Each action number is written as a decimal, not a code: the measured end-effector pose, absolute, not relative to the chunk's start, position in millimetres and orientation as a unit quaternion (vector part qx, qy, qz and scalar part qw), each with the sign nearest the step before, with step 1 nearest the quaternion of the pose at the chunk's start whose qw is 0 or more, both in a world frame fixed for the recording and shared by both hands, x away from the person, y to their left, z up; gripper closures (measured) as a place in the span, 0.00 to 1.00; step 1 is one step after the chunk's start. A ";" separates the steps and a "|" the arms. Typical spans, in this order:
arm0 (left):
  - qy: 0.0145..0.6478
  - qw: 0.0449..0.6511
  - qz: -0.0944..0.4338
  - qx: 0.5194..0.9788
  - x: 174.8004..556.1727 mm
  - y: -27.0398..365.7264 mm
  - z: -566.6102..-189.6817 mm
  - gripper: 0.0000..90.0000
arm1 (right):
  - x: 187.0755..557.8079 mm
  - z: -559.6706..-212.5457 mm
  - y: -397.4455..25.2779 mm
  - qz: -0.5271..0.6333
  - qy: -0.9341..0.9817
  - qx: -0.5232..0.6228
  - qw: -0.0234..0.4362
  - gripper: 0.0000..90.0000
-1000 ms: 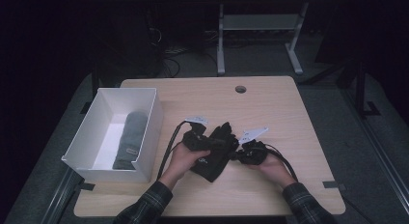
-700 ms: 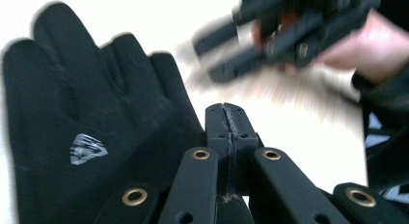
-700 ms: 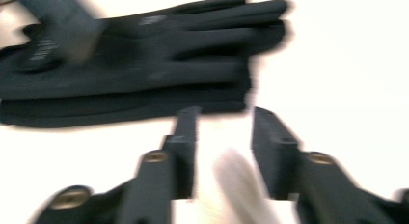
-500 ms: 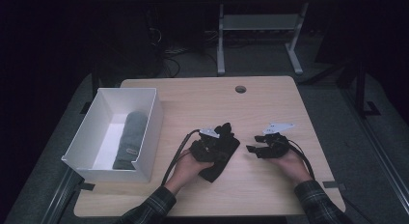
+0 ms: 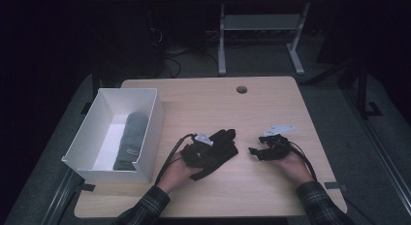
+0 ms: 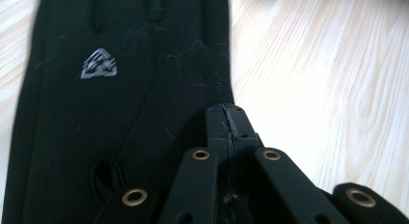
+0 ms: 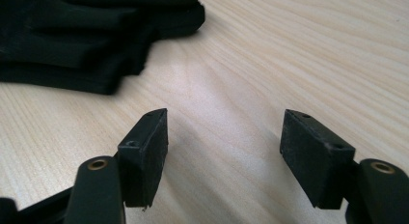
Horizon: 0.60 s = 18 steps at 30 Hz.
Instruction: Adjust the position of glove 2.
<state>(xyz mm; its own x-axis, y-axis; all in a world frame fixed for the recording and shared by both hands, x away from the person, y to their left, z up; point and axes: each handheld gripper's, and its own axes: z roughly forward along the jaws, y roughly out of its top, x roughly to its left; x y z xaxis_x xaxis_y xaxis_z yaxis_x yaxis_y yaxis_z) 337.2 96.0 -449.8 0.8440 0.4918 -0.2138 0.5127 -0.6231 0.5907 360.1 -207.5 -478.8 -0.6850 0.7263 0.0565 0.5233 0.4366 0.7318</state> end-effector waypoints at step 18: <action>0.251 0.350 0.056 0.901 363.4 114.1 -432.6 0.38 | 360.5 -481.1 -206.1 0.379 0.838 0.367 0.142 0.31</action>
<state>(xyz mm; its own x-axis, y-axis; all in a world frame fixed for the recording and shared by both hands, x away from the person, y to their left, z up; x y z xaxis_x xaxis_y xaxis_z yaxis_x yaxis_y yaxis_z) 363.4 114.1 -432.6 0.8672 0.4922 -0.0752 0.4137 -0.6284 0.6587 360.5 -206.1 -481.1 -0.6896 0.7231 0.0403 0.5080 0.4432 0.7386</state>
